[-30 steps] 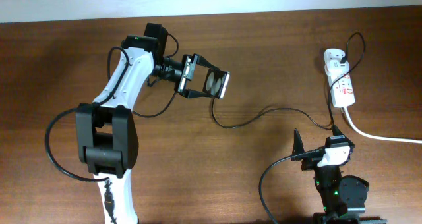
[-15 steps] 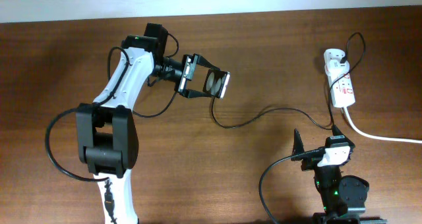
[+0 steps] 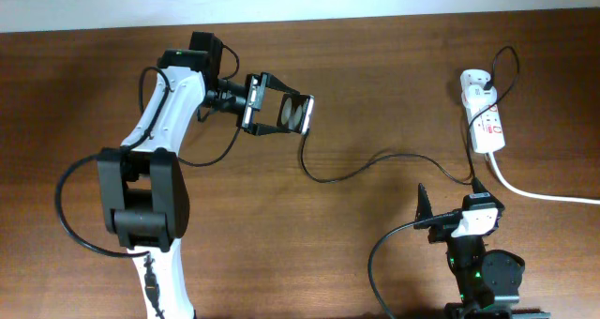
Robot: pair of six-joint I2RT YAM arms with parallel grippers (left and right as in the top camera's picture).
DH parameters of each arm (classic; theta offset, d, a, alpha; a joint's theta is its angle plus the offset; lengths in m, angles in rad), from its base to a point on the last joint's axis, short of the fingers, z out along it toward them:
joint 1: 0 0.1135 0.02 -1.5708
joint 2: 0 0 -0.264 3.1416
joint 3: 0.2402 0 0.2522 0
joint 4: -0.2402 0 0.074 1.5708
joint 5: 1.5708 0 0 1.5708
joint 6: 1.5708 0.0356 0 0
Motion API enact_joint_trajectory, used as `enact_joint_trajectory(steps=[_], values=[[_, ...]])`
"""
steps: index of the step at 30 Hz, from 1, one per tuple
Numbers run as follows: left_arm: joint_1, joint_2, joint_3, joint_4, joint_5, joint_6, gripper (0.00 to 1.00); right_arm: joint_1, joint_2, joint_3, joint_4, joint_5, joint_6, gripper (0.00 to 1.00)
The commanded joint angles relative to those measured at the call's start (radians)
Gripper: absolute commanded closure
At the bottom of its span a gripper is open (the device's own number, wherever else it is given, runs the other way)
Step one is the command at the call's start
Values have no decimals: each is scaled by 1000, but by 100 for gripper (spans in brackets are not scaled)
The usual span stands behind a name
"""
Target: Plug charger to phone and switch on socket
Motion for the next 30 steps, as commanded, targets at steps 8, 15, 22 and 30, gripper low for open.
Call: enact_joint_trajectory(steps=[8, 15, 22, 30], values=[[8, -3, 30, -1, 53, -10, 72, 6, -9, -7, -2, 5, 5, 1], [8, -3, 30, -2, 53, -10, 72, 6, -9, -7, -2, 5, 5, 1], [8, -3, 30, -1, 51, -9, 71, 6, -9, -7, -2, 5, 5, 1], [8, -3, 30, -2, 53, -9, 72, 6, -9, -7, -2, 5, 5, 1]])
